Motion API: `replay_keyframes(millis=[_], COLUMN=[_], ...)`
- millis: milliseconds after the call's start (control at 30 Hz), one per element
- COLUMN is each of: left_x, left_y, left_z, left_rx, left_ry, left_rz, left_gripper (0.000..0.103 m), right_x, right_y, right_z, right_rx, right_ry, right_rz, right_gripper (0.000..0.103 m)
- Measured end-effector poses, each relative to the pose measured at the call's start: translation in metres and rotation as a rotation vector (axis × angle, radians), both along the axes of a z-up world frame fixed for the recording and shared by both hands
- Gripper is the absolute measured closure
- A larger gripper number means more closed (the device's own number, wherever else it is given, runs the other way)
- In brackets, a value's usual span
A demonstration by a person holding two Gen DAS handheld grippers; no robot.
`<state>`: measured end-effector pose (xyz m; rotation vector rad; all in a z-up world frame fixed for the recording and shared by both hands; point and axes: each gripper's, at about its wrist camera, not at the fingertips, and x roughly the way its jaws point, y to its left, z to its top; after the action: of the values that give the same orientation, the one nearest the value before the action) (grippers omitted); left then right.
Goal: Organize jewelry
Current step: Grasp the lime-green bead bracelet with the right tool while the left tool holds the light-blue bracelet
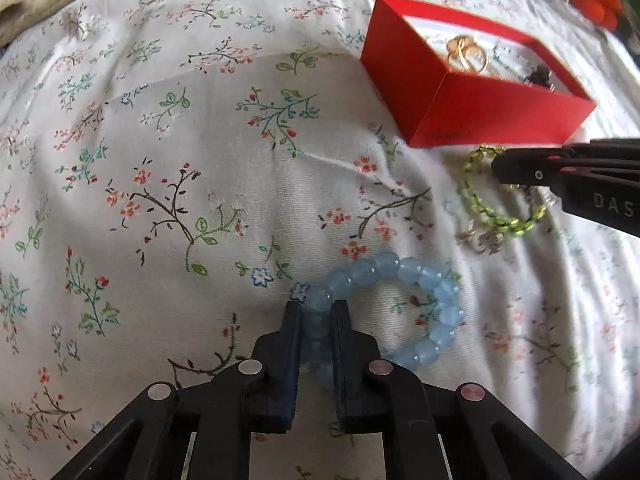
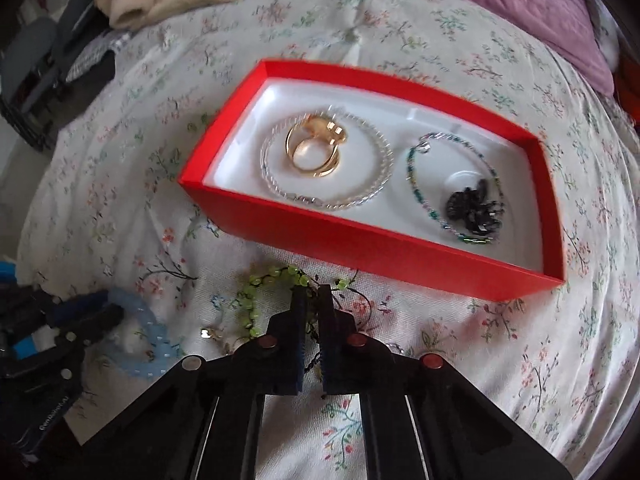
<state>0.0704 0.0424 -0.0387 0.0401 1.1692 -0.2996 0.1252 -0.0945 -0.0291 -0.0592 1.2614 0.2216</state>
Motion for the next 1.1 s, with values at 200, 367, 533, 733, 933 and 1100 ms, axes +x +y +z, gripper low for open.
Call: replay_keyframes(millis=[200, 367, 533, 733, 933, 1100], left_x=[-0.008, -0.013, -0.017, -0.019, -0.020, -0.015], left_y=[0.000, -0.008, -0.017, -0.027, -0.036, -0.044], left_z=[0.019, 0.038, 0.052, 0.065, 0.078, 0.095], left_rx=[-0.059, -0.093, -0.107, -0.126, -0.143, -0.172], left_ry=[-0.029, -0.069, -0.101, -0.132, -0.159, -0.187], left_rz=[0.002, -0.008, -0.028, -0.038, -0.040, -0.039], left_gripper=[0.095, 0.095, 0.095, 0.095, 0.095, 0.095], right_x=[-0.011, -0.025, -0.036, -0.050, -0.060, -0.065], right_y=[-0.007, -0.017, -0.022, -0.033, -0.046, -0.059], right_z=[0.024, 0.041, 0.059, 0.079, 0.095, 0.106], right_rx=[0.051, 0.075, 0.097, 0.116, 0.124, 0.135], right_ry=[-0.036, -0.061, -0.095, -0.133, -0.165, -0.189], right_rz=[-0.016, -0.028, -0.035, -0.046, -0.059, -0.076], right_gripper=[0.098, 0.097, 0.097, 0.097, 0.097, 0.097])
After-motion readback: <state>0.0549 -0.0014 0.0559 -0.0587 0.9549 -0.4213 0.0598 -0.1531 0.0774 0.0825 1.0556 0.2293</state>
